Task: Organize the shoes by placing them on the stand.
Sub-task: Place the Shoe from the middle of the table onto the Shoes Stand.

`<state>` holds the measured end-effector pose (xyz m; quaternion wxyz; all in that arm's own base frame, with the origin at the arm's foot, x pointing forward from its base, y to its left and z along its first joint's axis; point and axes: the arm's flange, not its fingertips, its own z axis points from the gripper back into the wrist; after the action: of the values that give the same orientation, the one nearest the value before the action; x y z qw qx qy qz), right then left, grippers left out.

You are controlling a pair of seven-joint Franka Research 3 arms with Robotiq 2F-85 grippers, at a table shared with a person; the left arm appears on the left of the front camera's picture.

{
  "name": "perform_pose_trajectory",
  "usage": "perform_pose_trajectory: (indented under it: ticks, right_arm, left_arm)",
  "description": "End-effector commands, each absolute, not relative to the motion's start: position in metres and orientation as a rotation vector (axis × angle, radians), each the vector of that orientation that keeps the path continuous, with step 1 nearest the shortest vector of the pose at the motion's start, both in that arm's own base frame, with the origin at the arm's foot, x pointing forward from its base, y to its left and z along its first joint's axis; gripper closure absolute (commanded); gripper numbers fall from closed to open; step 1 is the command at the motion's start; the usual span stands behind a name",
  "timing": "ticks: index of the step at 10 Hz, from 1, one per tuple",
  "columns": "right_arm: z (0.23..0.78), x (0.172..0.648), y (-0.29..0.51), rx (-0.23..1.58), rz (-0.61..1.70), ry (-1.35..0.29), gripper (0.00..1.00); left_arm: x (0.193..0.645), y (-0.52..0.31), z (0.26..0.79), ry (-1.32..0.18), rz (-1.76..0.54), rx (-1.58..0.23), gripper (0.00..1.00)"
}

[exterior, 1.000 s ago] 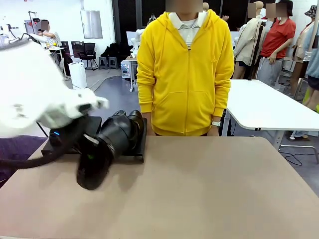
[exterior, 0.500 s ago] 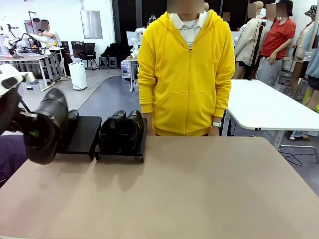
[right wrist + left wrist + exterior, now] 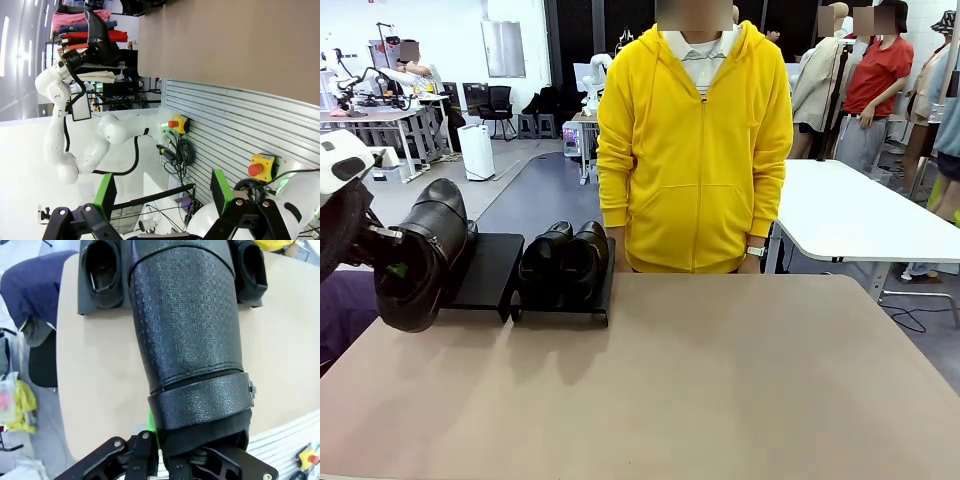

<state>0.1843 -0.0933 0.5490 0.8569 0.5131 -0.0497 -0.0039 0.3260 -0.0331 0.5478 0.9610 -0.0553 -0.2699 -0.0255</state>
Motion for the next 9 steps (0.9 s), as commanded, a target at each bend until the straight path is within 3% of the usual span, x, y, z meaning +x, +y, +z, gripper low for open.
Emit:
perform_pose_trajectory:
  ticks: [1,3,5,9]
  right_arm:
    - [0.554,0.186,-0.092,1.097,0.015,-0.126,0.0]
    - [0.554,0.186,-0.092,1.097,0.015,-0.126,0.0]
    - [0.554,0.186,-0.092,1.097,0.015,-0.126,0.0]
    - [0.554,0.186,-0.092,1.097,0.015,-0.126,0.0]
  left_arm:
    - [0.328,-0.031,0.546,-0.543,-0.046,-0.114,1.0]
    - [0.399,-0.012,0.57,-0.354,-0.268,-0.131,1.0]
    - [0.467,-0.004,0.58,-0.343,-0.376,-0.126,1.0]
    - [0.567,-0.002,0.543,-0.257,-0.204,-0.24,1.0]
